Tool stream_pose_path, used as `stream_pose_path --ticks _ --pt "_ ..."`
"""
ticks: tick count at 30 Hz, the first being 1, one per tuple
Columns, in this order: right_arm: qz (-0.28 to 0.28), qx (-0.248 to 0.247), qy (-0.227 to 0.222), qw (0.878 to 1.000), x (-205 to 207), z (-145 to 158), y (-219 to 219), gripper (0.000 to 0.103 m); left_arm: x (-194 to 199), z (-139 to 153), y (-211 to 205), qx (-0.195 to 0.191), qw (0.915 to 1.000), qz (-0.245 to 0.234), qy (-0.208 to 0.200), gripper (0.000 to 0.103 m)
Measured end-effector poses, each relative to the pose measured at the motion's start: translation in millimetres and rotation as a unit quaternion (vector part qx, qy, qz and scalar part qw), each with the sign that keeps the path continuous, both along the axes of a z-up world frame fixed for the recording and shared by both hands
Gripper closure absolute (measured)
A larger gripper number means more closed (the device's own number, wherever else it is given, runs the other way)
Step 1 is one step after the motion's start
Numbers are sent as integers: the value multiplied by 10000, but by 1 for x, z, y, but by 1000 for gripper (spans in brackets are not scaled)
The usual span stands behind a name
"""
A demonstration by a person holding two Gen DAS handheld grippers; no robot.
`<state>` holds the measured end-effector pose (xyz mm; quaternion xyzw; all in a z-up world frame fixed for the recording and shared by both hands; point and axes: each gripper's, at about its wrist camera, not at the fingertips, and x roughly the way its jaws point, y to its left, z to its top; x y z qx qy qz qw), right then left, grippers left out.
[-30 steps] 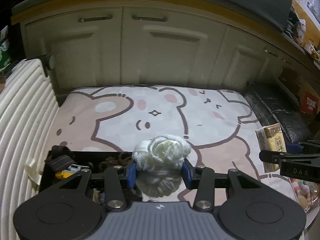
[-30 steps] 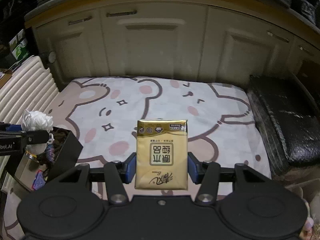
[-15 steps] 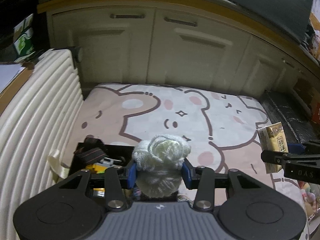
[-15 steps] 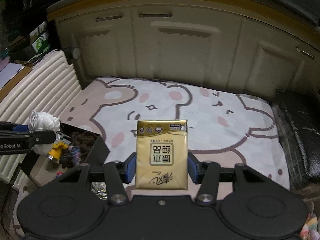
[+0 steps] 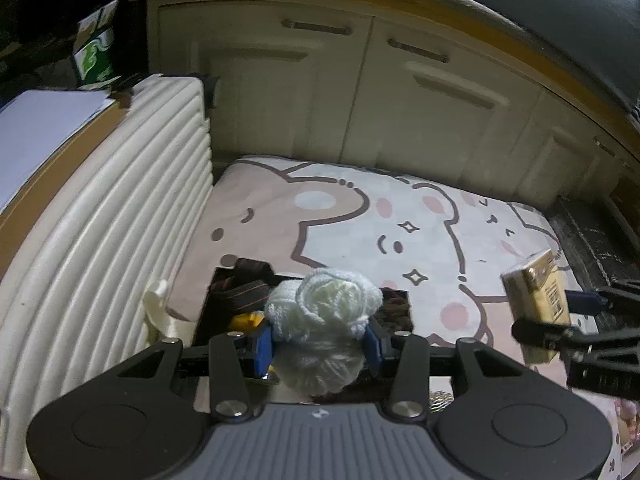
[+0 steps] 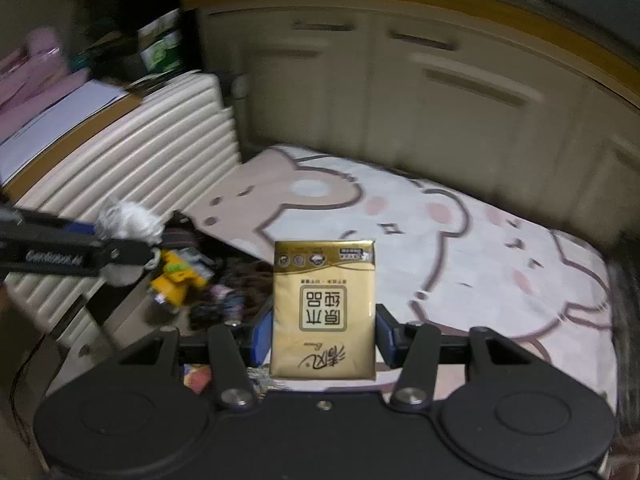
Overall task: Organize objects
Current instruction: 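Carry the yarn ball with the left tool toward the black box while the right tool carries the tissue pack, then lower the yarn ball into the black box with the left tool while the right tool lowers the tissue pack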
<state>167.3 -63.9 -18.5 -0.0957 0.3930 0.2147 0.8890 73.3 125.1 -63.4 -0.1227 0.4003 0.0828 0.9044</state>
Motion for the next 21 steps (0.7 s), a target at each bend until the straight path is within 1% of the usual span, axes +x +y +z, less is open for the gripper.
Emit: stream_pose_path --ticks 5,9,12,15,18,21 --pt "724 -157 -3 9973 -4 -4 29 50 -4 -6 15 -46 9999 94 89 57" --pt "1367 -312 -36 9901 -8 -9 54 50 -5 -12 24 -67 9996 114 233 57" --pt "1945 -535 -51 9794 -16 -16 74 50 -5 -18 28 -96 9992 78 377 57" --pt "2490 -760 71 9655 -22 -27 91 50 -5 -24 32 -145 9985 40 531 57" --pt "2866 -1005 192 9526 -24 -39 104 50 -2 -31 33 -121 9974 -34 710 57" --pt "3097 -1186 298 9429 -21 -51 112 50 1 -38 33 -105 9959 -115 895 57"
